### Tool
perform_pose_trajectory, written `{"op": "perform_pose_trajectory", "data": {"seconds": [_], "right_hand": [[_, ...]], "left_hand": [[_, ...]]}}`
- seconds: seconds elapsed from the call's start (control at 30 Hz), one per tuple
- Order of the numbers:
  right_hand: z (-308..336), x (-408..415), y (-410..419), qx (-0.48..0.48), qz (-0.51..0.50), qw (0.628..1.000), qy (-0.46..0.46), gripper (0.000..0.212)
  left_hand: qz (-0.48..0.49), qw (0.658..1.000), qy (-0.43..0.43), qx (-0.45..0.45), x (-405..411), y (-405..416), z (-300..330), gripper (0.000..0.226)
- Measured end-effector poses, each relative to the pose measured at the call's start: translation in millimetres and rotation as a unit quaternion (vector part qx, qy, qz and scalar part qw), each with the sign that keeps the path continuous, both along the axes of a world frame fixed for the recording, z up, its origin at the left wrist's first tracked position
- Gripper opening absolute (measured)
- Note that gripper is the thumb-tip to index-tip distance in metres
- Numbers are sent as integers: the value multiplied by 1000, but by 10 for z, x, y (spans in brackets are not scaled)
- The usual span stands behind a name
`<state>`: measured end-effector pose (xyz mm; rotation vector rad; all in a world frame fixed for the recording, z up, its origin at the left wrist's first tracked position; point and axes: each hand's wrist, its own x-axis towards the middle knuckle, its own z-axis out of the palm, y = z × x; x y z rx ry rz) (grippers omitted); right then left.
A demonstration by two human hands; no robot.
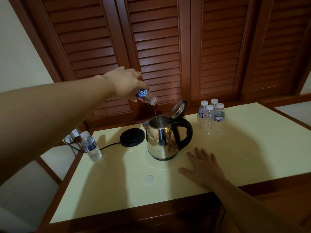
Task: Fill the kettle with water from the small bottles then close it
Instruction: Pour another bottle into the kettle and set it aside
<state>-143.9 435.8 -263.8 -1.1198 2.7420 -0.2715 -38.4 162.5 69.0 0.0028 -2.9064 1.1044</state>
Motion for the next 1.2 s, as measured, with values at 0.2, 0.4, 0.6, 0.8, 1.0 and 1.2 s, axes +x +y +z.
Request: {"op": "perform_pose_trajectory", "data": {"seconds": [0.2, 0.4, 0.6, 0.8, 1.0, 1.2], "right_hand": [[13, 1, -10, 3, -2, 1000, -7, 103], [43, 33, -9, 8, -3, 1000, -4, 99], [66, 55, -28, 16, -2, 1000, 5, 98], [104, 196, -102, -19, 26, 997, 70, 76], [307, 756, -606, -79, 164, 983, 36, 49], [382, 957, -911, -17, 196, 979, -47, 56]], "left_hand": [[89, 973, 69, 203, 108, -150, -537, 72], [115, 854, 177, 475, 373, -281, -1256, 58], [127, 773, 231, 577, 962, -431, -1966, 53], [105, 703, 237, 662, 1483, -295, -2470, 51], [96, 712, 263, 644, 1723, -306, -2789, 54], [108, 720, 260, 634, 1839, -360, -2906, 60]]}}
